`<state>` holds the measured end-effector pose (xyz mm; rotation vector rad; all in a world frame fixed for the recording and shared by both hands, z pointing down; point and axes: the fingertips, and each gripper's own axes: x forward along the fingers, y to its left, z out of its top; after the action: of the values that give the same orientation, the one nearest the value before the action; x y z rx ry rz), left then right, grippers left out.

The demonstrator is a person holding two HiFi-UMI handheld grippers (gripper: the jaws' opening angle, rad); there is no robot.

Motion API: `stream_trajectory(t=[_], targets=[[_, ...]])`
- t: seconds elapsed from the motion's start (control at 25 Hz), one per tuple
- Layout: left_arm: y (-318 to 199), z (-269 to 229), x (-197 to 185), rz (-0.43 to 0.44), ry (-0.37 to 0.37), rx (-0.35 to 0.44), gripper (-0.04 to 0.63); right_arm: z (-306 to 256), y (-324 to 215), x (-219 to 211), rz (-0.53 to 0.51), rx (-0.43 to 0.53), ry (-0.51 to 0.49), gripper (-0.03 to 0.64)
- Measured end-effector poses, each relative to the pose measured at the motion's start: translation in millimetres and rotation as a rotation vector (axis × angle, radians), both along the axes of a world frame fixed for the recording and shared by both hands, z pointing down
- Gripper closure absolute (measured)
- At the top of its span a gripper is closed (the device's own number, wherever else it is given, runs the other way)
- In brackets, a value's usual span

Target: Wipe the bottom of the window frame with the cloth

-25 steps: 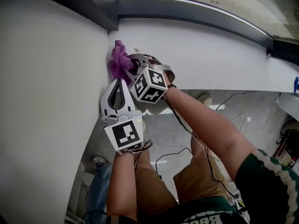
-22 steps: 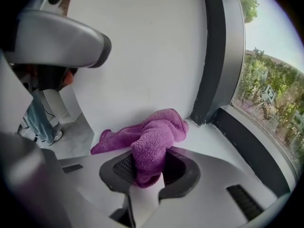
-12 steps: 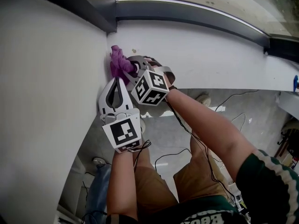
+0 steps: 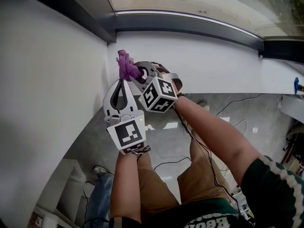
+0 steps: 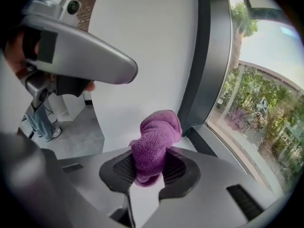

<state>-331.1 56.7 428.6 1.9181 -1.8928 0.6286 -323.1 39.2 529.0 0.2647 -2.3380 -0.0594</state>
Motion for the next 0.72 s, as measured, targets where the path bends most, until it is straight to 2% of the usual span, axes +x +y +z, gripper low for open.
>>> stream_trajectory(t=[0.36,0.72], targets=[[-7.7,-71.3,39.9,0.070,-0.002,0.059,0.588,-86.7,-9.2,56.8,0.068,0.044,0.017,0.512],[-13.7,-179.4,92.2,0.170,-0.032,0.120,0.588,-224.6,-18.6,101.7,0.233,0.056,-0.128,0.512]])
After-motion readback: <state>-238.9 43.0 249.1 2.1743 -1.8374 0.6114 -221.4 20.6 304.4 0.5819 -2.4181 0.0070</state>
